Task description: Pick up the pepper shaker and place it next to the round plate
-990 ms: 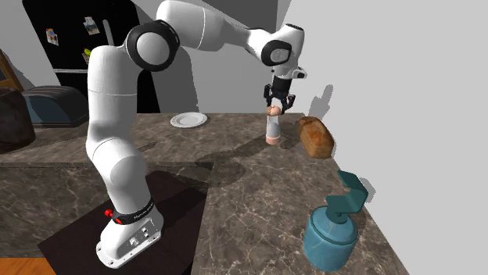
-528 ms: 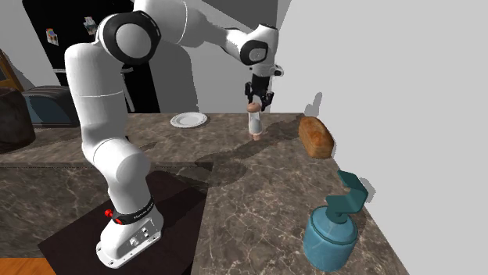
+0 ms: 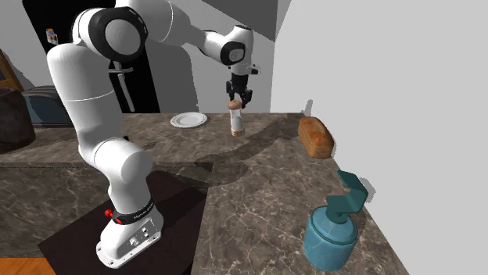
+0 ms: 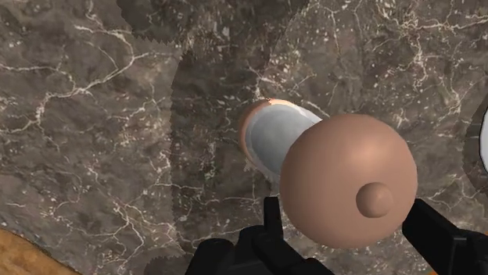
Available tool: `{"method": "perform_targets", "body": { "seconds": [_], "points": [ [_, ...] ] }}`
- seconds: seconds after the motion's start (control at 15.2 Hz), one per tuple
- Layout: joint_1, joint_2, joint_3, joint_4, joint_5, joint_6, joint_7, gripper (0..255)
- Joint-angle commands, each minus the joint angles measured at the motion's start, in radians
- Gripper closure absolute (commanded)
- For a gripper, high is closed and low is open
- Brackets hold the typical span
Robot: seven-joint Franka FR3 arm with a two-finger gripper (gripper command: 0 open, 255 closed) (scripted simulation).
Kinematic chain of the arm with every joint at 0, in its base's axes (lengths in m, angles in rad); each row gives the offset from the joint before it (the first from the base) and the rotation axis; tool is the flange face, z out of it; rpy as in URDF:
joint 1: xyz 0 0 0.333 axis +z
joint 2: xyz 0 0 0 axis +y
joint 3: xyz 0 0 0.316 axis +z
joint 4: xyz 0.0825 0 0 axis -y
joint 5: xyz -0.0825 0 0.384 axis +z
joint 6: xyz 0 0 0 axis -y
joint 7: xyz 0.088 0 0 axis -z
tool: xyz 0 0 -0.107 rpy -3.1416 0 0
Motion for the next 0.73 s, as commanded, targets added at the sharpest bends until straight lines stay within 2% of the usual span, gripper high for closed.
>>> {"method": "perform_targets", "body": {
  "seconds": [0.0, 0.66],
  "points": [
    [0.026, -0.033, 0.026, -0.033, -0.010, 0.012, 0.056, 255],
    [0.137, -0.086, 0.159, -0.105, -0.030, 0.074, 0.303, 255]
  ]
}}
